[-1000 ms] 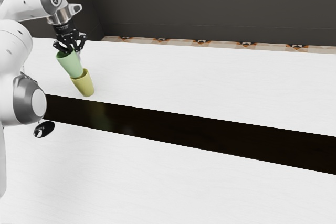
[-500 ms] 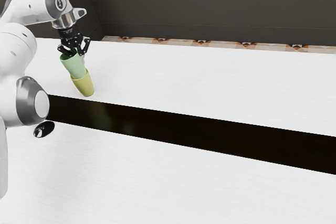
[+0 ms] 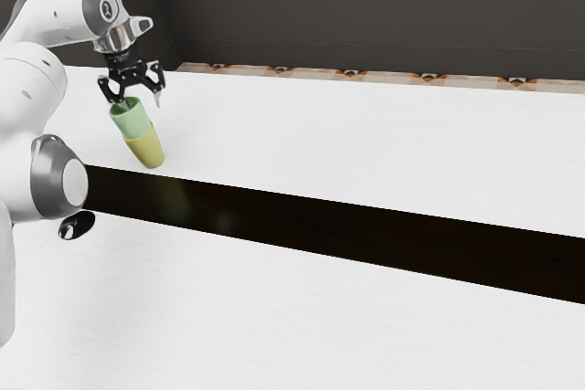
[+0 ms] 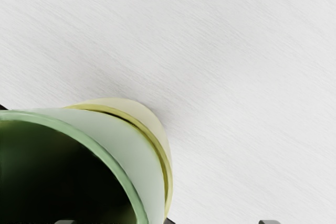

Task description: Place the right cup onto the left cup

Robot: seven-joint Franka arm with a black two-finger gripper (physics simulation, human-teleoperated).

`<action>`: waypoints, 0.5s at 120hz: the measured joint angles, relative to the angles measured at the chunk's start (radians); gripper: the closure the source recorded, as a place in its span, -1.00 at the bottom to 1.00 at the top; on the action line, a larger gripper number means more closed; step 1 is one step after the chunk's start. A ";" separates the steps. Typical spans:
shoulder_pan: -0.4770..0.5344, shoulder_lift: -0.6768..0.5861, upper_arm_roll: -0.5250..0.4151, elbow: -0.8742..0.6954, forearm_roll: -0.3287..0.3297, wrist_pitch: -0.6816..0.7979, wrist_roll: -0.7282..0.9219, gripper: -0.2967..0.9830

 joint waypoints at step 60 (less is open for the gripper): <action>-0.285 -0.609 0.024 -0.486 0.051 -0.028 0.084 -0.48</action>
